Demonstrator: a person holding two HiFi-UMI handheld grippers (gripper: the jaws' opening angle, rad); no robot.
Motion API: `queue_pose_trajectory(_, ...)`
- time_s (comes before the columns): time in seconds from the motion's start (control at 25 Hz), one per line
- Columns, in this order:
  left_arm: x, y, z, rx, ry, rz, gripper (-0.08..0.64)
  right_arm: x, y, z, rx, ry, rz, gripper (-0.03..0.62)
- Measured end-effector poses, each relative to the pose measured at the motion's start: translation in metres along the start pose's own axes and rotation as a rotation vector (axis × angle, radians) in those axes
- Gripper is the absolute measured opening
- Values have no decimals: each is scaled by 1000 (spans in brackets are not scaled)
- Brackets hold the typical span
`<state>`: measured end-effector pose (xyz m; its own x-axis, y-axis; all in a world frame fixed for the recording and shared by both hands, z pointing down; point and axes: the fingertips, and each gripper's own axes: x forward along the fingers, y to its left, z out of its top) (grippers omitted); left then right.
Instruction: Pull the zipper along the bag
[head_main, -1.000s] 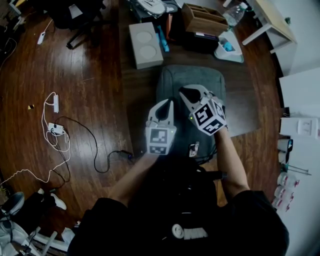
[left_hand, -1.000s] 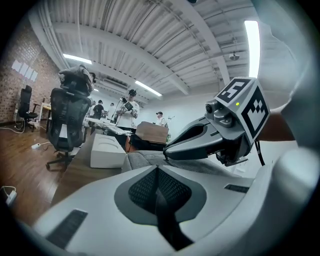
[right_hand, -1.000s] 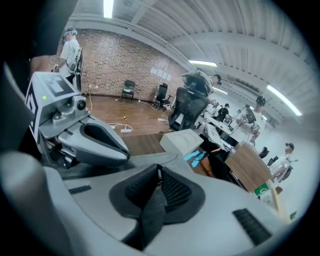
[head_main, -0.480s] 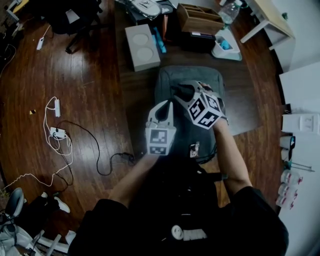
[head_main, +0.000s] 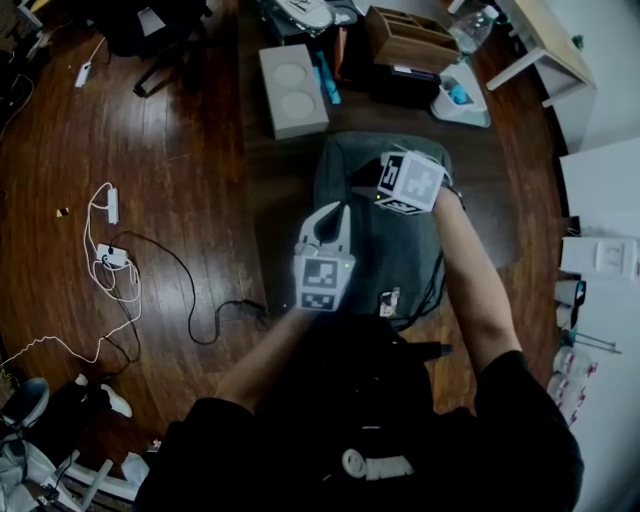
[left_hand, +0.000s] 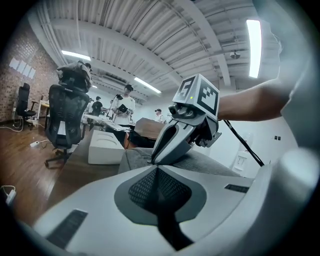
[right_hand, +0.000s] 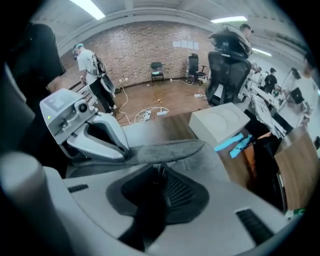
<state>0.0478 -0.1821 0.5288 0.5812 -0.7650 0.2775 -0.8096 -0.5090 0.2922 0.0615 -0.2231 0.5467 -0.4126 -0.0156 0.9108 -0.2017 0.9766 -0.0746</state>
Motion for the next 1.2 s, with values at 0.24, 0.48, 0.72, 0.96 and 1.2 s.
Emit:
queue_pose_trajectory(0.24, 3, 4, 0, -22, 0, -1, -6, -12, 7, 3, -101, -20, -71, 52)
queue_pose_trajectory(0.48, 4, 5, 1, -26, -1, -10, -6, -27, 5, 9, -84, -196, -290, 52)
queue_pose_trajectory(0.72, 5, 4, 2, -15, -1, -20, -6, -38, -2, 5, 137, -404, -447, 52)
queue_pose_trajectory(0.96, 7, 0, 3, 16, 4, -26, -6, -32, -21, 1, 357, -355, -444, 55)
queue_pose_trajectory(1.2, 4, 0, 3, 23, 2, -27, -6, -50, 3, 0, 390, -436, -482, 9)
